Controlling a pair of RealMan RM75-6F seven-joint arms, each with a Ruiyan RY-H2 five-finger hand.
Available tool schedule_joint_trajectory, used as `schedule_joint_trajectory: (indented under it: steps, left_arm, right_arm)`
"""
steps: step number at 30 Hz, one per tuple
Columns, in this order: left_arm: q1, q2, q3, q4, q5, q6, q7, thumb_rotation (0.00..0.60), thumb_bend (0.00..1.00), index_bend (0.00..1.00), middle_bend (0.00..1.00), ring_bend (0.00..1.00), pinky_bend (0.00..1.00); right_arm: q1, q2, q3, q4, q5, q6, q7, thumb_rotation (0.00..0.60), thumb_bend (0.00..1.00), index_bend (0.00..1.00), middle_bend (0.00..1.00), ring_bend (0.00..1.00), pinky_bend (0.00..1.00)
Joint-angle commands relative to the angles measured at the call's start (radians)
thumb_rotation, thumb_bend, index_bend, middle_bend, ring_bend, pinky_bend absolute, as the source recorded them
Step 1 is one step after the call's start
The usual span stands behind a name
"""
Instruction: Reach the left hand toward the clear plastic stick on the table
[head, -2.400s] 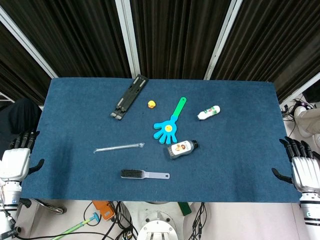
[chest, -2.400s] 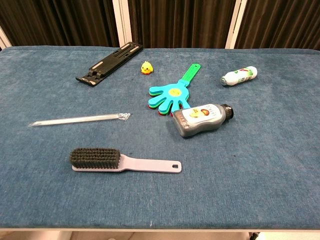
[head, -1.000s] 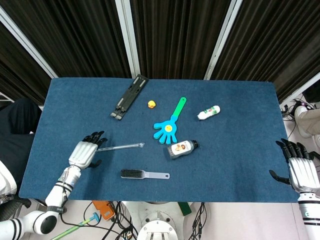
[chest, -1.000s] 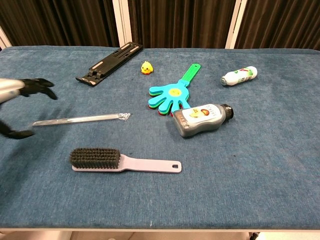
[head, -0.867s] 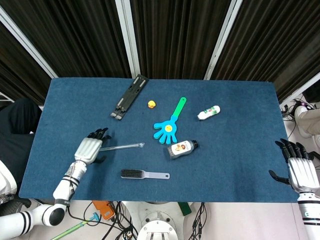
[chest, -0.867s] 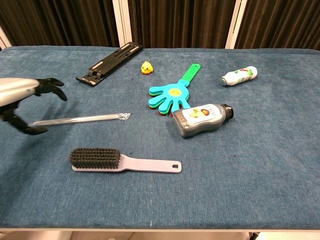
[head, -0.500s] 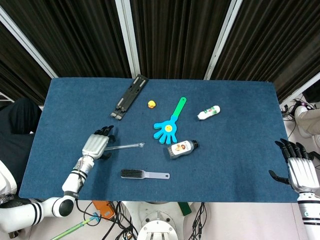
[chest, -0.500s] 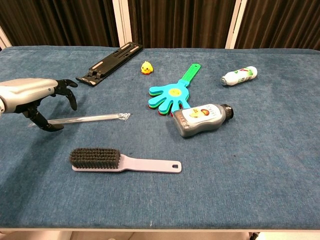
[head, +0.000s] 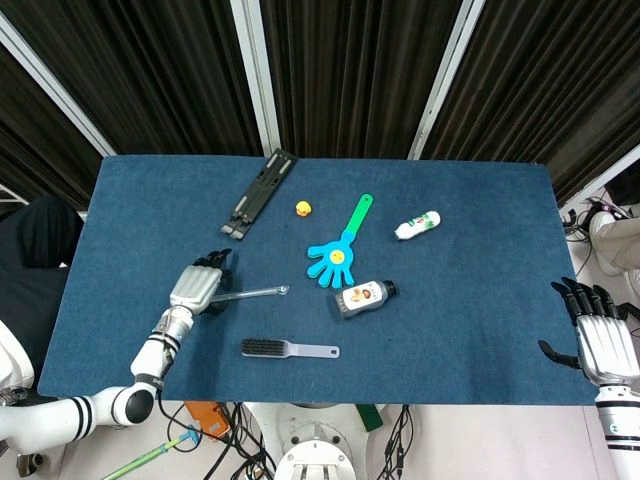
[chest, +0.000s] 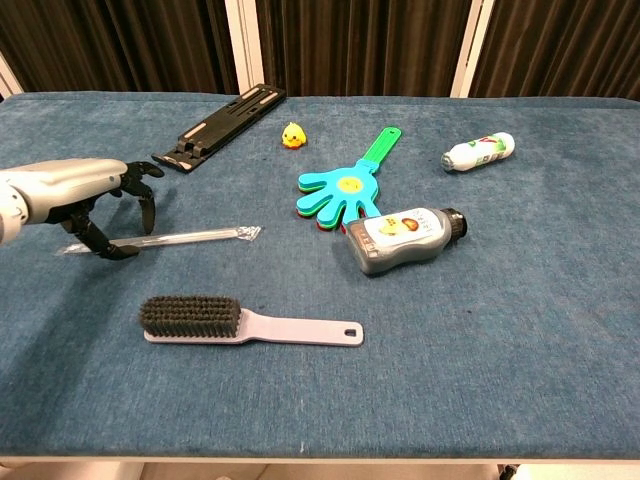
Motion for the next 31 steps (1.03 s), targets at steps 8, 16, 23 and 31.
schedule_joint_trajectory:
  steps: [8, 16, 23, 31]
  left_arm:
    - [-0.019, 0.005, 0.010, 0.017, -0.050, 0.005, 0.008, 0.600, 0.48, 0.58, 0.09, 0.03, 0.17]
    - [-0.008, 0.089, -0.002, -0.074, -0.034, 0.056, -0.016, 0.600, 0.54, 0.62, 0.13, 0.03, 0.17]
    - [-0.001, 0.329, -0.039, -0.363, -0.015, 0.103, 0.004, 0.600, 0.54, 0.62, 0.13, 0.03, 0.17]
    - [-0.047, 0.545, -0.084, -0.581, -0.041, 0.090, 0.049, 0.600, 0.53, 0.62, 0.13, 0.03, 0.17]
  right_arm:
    - [0.000, 0.000, -0.001, -0.001, -0.002, 0.001, -0.002, 0.600, 0.32, 0.18, 0.14, 0.14, 0.10]
    - [0.000, -0.001, -0.001, 0.000, -0.003, 0.001, 0.001, 0.600, 0.32, 0.18, 0.14, 0.14, 0.10]
    - [0.001, 0.001, 0.000, -0.003, 0.001, -0.002, 0.004, 0.600, 0.32, 0.18, 0.14, 0.14, 0.10]
    - [0.002, 0.005, 0.000, -0.008, 0.010, -0.009, -0.005, 0.600, 0.32, 0.16, 0.14, 0.14, 0.10]
